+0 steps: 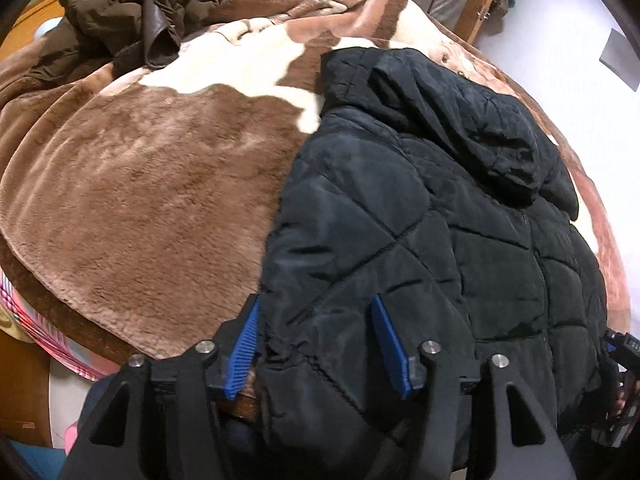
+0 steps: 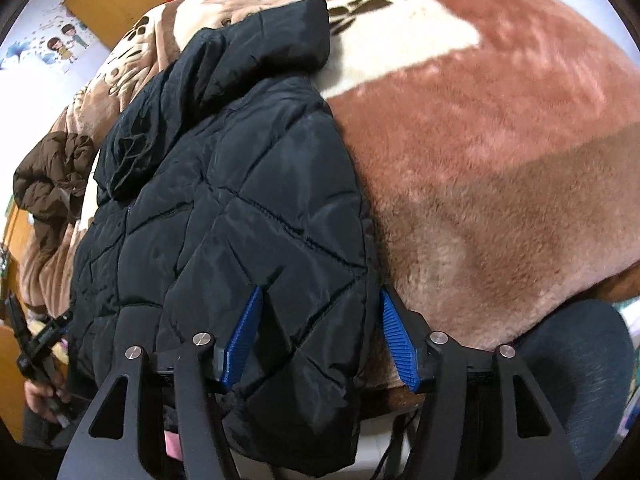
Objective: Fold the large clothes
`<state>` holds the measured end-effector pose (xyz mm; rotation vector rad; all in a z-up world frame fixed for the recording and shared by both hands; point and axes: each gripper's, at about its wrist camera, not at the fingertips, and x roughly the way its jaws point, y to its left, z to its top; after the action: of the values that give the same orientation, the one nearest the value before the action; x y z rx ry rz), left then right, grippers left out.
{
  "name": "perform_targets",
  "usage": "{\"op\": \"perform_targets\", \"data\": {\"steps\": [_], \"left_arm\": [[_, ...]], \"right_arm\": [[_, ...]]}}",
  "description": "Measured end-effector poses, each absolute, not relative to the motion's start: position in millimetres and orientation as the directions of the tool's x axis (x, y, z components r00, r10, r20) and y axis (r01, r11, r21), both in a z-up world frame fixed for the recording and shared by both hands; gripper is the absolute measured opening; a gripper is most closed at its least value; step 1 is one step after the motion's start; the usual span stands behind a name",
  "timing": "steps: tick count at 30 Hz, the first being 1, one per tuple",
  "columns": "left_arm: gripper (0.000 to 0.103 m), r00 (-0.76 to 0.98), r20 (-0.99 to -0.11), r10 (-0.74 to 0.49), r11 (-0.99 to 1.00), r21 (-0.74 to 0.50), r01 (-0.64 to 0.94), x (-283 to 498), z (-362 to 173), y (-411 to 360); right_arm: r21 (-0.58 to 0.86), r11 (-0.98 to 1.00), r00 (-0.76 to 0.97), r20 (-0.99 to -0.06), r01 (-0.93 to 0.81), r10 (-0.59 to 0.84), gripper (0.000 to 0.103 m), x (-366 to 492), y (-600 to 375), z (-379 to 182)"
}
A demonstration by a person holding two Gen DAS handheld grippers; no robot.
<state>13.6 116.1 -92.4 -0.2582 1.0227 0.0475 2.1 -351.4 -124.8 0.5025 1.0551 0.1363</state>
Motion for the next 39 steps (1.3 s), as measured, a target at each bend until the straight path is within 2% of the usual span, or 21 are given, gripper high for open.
{"op": "perform_targets", "data": {"steps": [7,9,10,11,13,16,20,23,27,35,39], "left_arm": [[0.064,0.434,-0.896,-0.093,0.976,-0.169,-0.140,21.1,-107.8,104.0],[0.055,0.434,-0.897,-0.084,0.979,-0.156,-0.133,22.0,-105.0,100.0],[0.040,0.444,-0.892,-0.092,0.979,-0.162,-0.123,20.7,-101.2,97.8],[0.026,0.454,-0.886,-0.097,0.979,-0.167,-0.117,19.1,-96.7,96.4],[0.019,0.488,-0.863,-0.132,0.969,-0.216,-0.120,15.3,-81.4,99.1],[0.016,0.567,-0.798,-0.202,0.940,-0.320,-0.116,11.1,-47.2,109.4],[0.016,0.654,-0.728,-0.207,0.943,-0.326,-0.065,7.2,0.4,111.3],[0.016,0.676,-0.706,-0.214,0.941,-0.335,-0.051,-1.4,15.4,115.6],[0.016,0.683,-0.679,-0.268,0.909,-0.412,-0.054,-8.9,19.3,127.2],[0.016,0.743,-0.594,-0.308,0.875,-0.483,-0.024,36.5,53.5,124.8],[0.016,0.765,-0.566,-0.307,0.854,-0.519,-0.041,88.6,69.6,132.1]], "right_arm": [[0.451,0.883,0.422,-0.831,0.131,0.362,0.059,6.8,-338.8,-135.2],[0.471,0.874,0.438,-0.814,0.116,0.381,0.039,6.3,-338.7,-130.2],[0.488,0.866,0.452,-0.800,0.106,0.395,0.025,5.1,-338.6,-125.2],[0.495,0.863,0.460,-0.792,0.097,0.402,0.018,4.0,-337.7,-120.7],[0.510,0.858,0.492,-0.765,0.066,0.417,0.014,-0.5,-338.4,-106.4],[0.553,0.833,0.550,-0.697,0.005,0.460,0.012,-8.6,-343.9,-75.1],[0.549,0.832,0.614,-0.630,-0.081,0.475,0.012,-25.2,-350.3,-31.2],[0.569,0.817,0.631,-0.602,-0.092,0.490,0.012,-39.5,-354.1,-21.1],[0.622,0.777,0.648,-0.556,-0.091,0.521,0.012,-50.5,-362.1,-18.8],[0.676,0.721,0.730,-0.417,-0.148,0.541,0.012,7.0,-369.4,29.2],[0.691,0.710,0.761,-0.389,-0.131,0.519,0.012,58.3,-379.1,50.7]]}}
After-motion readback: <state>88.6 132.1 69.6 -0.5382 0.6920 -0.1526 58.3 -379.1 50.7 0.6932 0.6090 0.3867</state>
